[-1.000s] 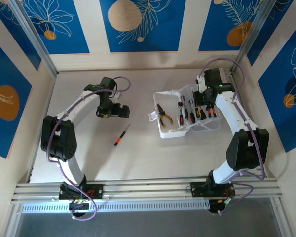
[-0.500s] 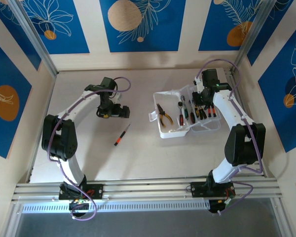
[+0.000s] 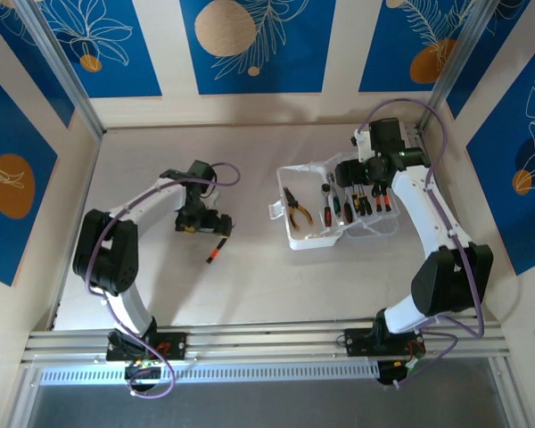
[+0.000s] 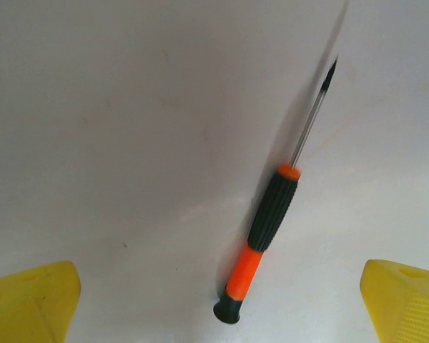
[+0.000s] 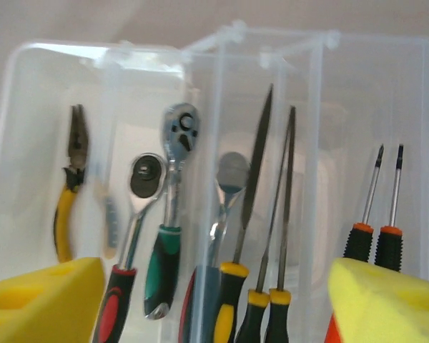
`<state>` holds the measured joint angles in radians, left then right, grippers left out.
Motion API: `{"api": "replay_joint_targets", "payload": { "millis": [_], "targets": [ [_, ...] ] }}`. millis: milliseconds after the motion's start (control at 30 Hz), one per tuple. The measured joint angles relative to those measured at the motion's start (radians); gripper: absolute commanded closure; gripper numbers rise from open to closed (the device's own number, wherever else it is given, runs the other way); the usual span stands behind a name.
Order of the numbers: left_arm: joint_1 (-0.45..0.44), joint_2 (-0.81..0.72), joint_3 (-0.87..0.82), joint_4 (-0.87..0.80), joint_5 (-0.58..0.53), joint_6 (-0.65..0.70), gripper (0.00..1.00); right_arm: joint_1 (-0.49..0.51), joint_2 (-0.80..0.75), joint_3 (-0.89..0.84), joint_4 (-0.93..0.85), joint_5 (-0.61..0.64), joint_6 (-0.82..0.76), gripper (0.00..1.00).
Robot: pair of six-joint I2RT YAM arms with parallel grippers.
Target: Pack the tool kit
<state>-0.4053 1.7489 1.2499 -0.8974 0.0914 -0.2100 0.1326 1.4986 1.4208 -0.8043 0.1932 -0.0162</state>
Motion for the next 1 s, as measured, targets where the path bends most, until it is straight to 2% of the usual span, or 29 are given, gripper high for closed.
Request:
{"api": "replay_joint_targets", "payload": {
  "millis": [167, 367, 567, 800, 933, 1000],
  "targets": [
    [-0.067, 0.000, -0.068, 0.027, -0.015, -0.021, 0.08, 0.040, -0.039, 0.002, -0.021, -0.015, 0.022, 0.09],
    [-0.105, 0.036, -0.077, 0.103, -0.056, -0.061, 0.25, 0.068, -0.045, 0.002, -0.042, -0.018, 0.037, 0.09],
    [-0.112, 0.120, -0.043, 0.148, -0.114, -0.086, 0.47, 0.091, -0.063, 0.002, -0.057, -0.017, 0.050, 0.09],
    [-0.121, 0.155, 0.004, 0.153, -0.129, -0.096, 0.86, 0.105, -0.070, 0.002, -0.068, -0.017, 0.052, 0.09],
    [-0.123, 0.159, 0.019, 0.142, -0.129, -0.089, 1.00, 0.110, -0.070, 0.002, -0.075, -0.017, 0.052, 0.09],
    [-0.123, 0.160, 0.021, 0.141, -0.127, -0.095, 1.00, 0.111, -0.070, 0.003, -0.079, -0.018, 0.052, 0.09]
  ]
}}
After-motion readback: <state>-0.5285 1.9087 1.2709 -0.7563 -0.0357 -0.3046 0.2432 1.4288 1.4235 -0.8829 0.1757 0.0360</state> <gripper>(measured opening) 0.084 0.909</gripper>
